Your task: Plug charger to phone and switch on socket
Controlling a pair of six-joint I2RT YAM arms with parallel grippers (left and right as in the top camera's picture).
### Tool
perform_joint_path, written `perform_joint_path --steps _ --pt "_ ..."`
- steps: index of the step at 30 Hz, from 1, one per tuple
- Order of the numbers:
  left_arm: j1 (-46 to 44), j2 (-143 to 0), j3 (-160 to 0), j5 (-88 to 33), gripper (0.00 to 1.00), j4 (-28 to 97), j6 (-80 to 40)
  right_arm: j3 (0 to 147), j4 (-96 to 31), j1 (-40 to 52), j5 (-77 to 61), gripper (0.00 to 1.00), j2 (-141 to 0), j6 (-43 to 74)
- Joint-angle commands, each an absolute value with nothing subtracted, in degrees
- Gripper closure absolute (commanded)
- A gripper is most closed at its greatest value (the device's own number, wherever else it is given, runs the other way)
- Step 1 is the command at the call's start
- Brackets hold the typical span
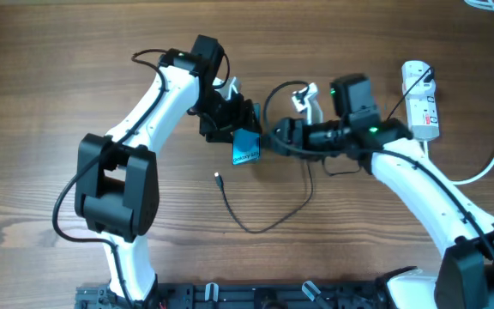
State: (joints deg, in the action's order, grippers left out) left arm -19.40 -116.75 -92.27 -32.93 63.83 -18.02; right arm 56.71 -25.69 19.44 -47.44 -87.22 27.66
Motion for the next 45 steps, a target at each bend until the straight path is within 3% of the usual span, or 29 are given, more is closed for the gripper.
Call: perform_joint_path --steps 1,11,16,19,23,26,27,30,33,40,45 --pt "-21.43 -115.15 -93.47 -34.7 0.31 63.59 -16.91 56.6 -25.43 23.57 -37.1 0.16 -88.79 28.84" --pt "-22.02 -115.15 -93.47 -34.72 0.3 63.86 -16.91 56.6 -20.91 27.16 -35.62 0.29 -93.43 31.64" --pt "-22.02 -115.15 -93.47 -34.72 0.3 63.88 -16.91 56.58 -20.62 27.16 -34.48 0.45 -93.45 31.66" --pt "-22.02 -115.15 -93.47 -34.7 0.29 63.7 -16.88 55.77 -19.92 27.16 -33.41 0.48 -93.45 32.08" --pt "-22.02 -115.15 -93.47 -34.7 0.28 63.44 -16.88 55.75 -20.23 27.16 -33.39 0.66 -93.45 33.08" --pt "-22.02 -115.18 -93.47 -34.7 0.27 63.4 -16.88 55.75 -20.12 27.16 -33.41 0.92 -93.45 33.65" --pt "-22.02 -115.15 -93.47 -34.7 0.27 63.35 -16.86 55.75 -20.18 27.16 -33.39 0.96 -93.45 33.58" --pt "-22.02 -115.18 -93.47 -34.7 0.22 63.07 -16.88 55.75 -20.18 27.16 -33.41 0.96 -93.45 33.54" --pt "-22.0 -115.18 -93.47 -34.68 0.0 62.98 -16.86 55.75 -19.88 27.14 -33.41 0.96 -93.45 33.47" --pt "-19.14 -114.93 -93.47 -35.88 0.02 63.44 -16.29 55.77 -17.06 24.45 -42.35 0.96 -93.43 32.53" --pt "-14.39 -112.66 -93.49 -48.77 0.05 61.65 -8.14 55.77 -13.82 22.28 -49.82 0.96 -93.43 32.56"
